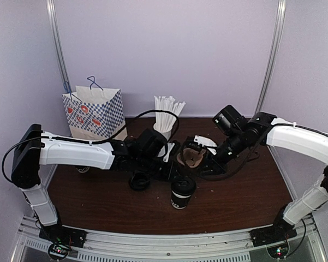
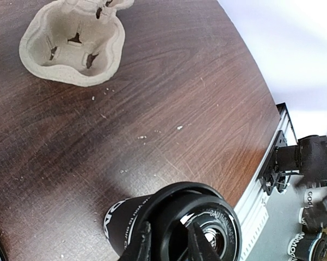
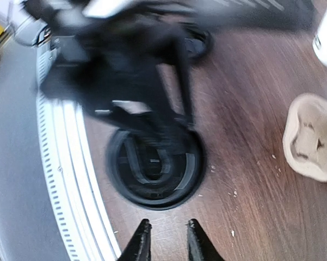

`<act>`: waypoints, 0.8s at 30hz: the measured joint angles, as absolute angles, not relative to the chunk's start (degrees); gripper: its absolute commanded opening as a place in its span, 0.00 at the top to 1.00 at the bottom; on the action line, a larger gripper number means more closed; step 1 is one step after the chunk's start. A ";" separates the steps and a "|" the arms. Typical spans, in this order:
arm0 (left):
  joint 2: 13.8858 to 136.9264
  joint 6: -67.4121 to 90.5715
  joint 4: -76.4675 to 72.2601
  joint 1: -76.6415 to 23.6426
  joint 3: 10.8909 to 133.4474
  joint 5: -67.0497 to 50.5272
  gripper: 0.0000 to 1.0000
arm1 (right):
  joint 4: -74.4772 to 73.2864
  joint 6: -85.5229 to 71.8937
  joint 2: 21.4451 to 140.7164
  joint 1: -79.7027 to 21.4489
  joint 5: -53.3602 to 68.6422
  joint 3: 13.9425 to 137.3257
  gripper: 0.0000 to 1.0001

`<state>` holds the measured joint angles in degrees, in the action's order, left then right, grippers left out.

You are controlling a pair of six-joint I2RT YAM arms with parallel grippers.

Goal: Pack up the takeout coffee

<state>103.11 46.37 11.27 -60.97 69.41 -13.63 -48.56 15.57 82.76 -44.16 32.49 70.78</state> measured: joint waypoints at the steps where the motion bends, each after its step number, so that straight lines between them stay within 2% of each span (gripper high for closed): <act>1: 103.09 46.37 11.22 -61.12 69.41 -13.39 0.75 | -49.04 16.75 82.21 -45.04 32.47 71.02 0.81; 6: 102.96 46.41 11.35 -62.63 69.52 -12.14 0.76 | -51.77 22.37 82.39 -53.71 30.68 71.81 0.88; 14: 102.85 46.65 11.97 -64.20 69.49 -11.97 0.75 | -53.49 28.71 88.03 -66.06 20.08 76.84 0.88; 24: 102.80 46.81 11.92 -64.20 69.38 -11.92 0.76 | -54.68 33.15 88.42 -71.90 7.60 74.35 0.85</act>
<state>102.80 46.81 11.92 -64.20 69.38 -11.92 -54.68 33.15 88.42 -71.90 7.60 74.35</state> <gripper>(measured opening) 0.245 0.130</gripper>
